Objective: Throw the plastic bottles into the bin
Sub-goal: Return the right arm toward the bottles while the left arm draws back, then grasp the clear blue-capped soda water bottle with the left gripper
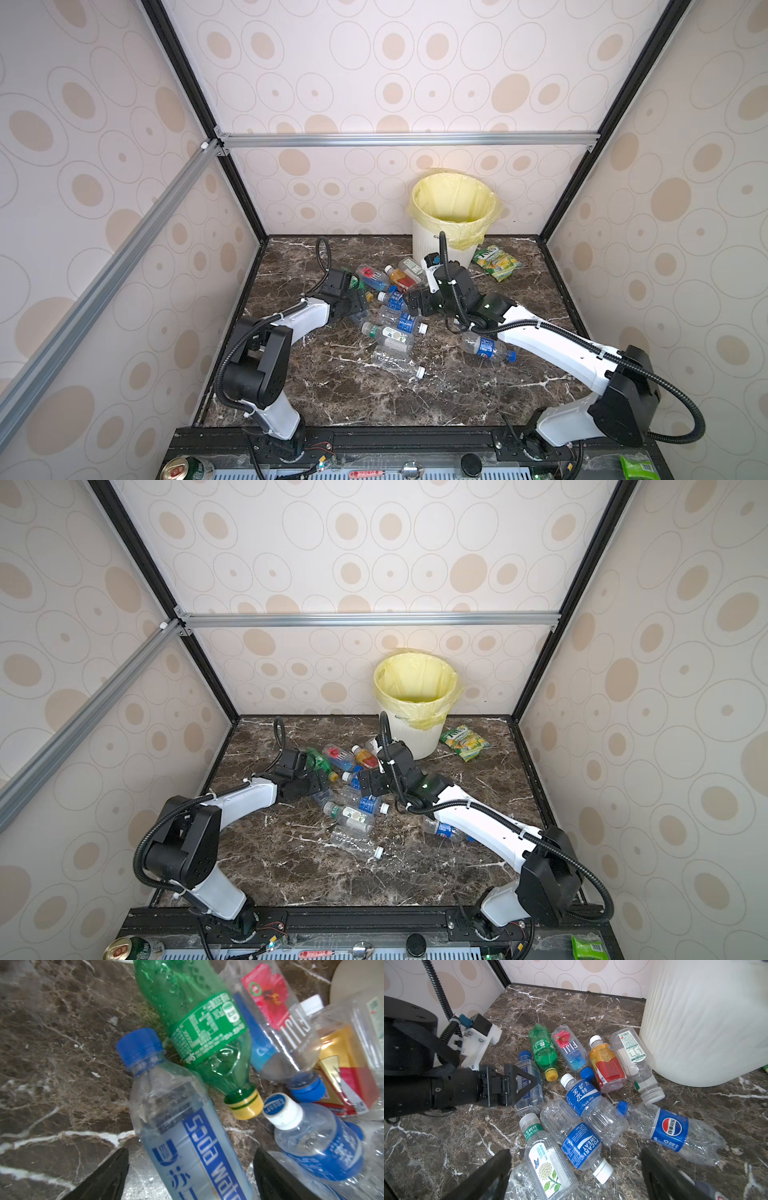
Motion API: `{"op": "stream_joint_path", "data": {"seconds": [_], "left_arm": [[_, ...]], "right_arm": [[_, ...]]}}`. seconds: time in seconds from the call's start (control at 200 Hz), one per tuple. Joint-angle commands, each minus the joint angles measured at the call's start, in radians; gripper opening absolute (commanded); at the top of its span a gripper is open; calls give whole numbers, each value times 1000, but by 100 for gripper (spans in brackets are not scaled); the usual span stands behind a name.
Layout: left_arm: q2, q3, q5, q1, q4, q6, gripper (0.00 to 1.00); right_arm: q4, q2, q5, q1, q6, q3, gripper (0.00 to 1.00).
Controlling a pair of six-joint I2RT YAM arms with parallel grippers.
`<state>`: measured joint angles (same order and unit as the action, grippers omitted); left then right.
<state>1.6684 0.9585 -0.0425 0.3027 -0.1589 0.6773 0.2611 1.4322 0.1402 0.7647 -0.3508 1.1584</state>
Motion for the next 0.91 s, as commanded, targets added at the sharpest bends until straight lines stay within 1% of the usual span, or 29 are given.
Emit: {"op": "stream_joint_path", "data": {"seconds": [0.0, 0.07, 0.165, 0.305, 0.535, 0.69, 0.9], "left_arm": [[21, 51, 46, -11, 9, 28, 91], [31, 46, 44, -16, 26, 34, 89], [50, 34, 37, -30, 62, 40, 84], [86, 34, 3, -61, 87, 66, 82], [104, 37, -10, -81, 97, 74, 82], [85, 19, -23, -83, 107, 74, 71], [-6, -24, -31, -86, 111, 68, 61]], "right_arm": [[-27, -41, 30, 6, -2, -17, 100], [-25, -39, 27, 7, 0, -17, 100], [-32, -34, 12, 6, -8, -19, 100], [-40, -16, -5, 9, -20, -17, 100], [-41, 7, -21, 25, -27, -5, 100], [-42, 15, -18, 35, -32, -5, 100], [-37, 35, -31, 38, -44, 17, 100]]}}
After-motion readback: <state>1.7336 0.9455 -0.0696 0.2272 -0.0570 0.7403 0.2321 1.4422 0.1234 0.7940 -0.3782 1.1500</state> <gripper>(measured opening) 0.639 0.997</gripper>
